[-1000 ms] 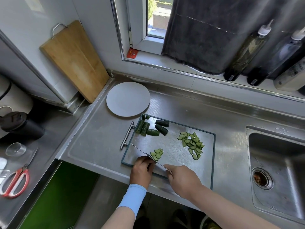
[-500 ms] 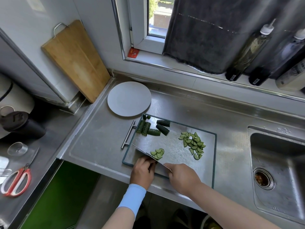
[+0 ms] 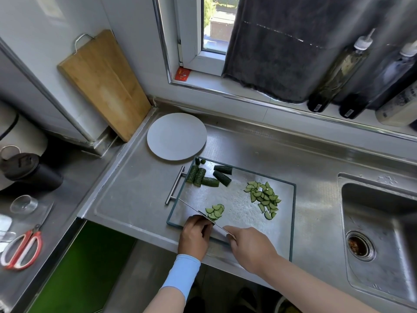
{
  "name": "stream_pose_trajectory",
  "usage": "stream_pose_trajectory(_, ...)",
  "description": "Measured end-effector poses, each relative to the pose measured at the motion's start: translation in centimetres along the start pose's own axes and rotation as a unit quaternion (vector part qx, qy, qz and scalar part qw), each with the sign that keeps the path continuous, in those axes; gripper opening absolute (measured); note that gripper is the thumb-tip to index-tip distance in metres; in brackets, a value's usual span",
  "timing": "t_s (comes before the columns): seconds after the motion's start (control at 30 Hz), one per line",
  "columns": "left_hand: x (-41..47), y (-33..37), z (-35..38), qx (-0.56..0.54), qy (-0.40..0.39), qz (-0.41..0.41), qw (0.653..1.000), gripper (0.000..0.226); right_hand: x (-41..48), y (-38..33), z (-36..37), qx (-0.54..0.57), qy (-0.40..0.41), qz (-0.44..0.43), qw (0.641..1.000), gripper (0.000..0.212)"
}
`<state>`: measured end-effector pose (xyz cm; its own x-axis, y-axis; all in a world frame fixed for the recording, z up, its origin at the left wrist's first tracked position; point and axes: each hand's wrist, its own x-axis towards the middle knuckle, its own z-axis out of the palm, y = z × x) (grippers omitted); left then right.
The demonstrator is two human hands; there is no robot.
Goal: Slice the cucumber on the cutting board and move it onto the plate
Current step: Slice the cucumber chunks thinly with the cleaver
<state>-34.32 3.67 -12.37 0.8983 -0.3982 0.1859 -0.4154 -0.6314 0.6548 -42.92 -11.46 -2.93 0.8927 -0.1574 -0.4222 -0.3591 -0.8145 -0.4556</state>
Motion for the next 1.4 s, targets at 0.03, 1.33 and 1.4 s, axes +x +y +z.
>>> stream_pose_trajectory(0.03, 0.0, 0.0, 0.1, -0.001, 0.001, -0.001, 1.000, 0.020, 0.1, 0.0, 0.0, 0.000, -0.001, 0.001, 1.000, 0.033)
stream_pose_trajectory(1.33, -0.2, 0.0, 0.2, -0.004, 0.027, -0.011, 1.000, 0.021, 0.4, -0.7, -0.1, -0.005, -0.010, 0.001, 1.000, 0.034)
stream_pose_trajectory(1.4, -0.3, 0.1, 0.2, -0.009, 0.029, -0.016, 0.999, 0.021, 0.6, -0.5, 0.0, -0.008, -0.016, 0.003, 1.000, 0.033)
